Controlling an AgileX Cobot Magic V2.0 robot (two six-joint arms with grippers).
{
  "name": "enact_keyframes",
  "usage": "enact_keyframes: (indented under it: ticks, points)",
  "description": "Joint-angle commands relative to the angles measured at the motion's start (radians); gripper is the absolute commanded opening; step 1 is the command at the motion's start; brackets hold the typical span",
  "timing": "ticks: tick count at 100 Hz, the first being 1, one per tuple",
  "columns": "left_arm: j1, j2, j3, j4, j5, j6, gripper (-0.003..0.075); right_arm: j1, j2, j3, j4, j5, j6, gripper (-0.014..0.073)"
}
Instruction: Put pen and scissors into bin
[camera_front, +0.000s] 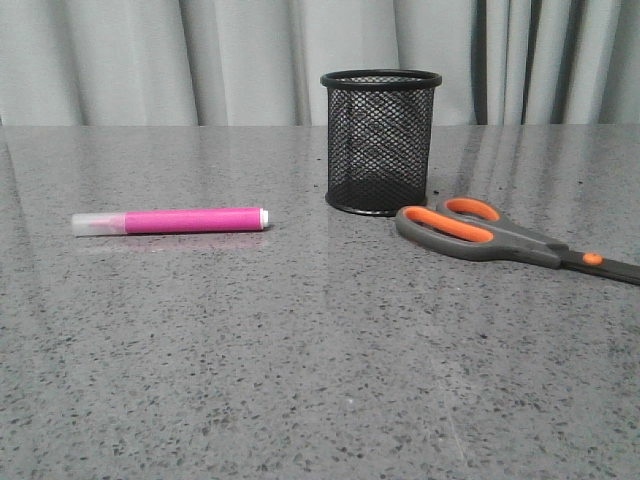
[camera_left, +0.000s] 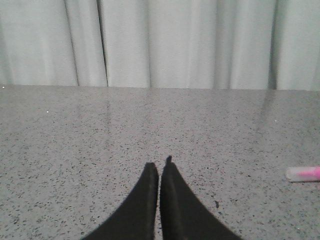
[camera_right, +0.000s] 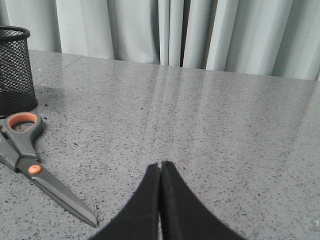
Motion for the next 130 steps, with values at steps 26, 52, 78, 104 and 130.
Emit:
enact_keyframes:
  ticks: [26,52,78,104,130]
  points:
    - [-0.006,-0.032,0.044,-0.038,-0.077,-0.009,-0.0019,0.001,-0.021,0.014,-0.004,-0.119,-0.008,-0.0076]
    - [-0.006,-0.032,0.044,-0.215,-0.077,-0.009,-0.0019,0.001,-0.021,0.014,0.125,-0.182,-0.003,-0.0076]
    - [-0.006,-0.032,0.044,-0.497,-0.079,-0.009,-0.0019,0.001,-0.021,0.014,0.312,-0.229,-0.003,-0.0076]
    - [-0.006,-0.032,0.034,-0.64,-0.079,-0.009,-0.0019,0.001,-0.02,0.007,0.493,-0.239,-0.002,-0.0066]
    - [-0.006,0.017,-0.073,-0.595,0.014,-0.002,-0.002,0.001,0.113,-0.134,0.493,-0.043,-0.002,-0.0064]
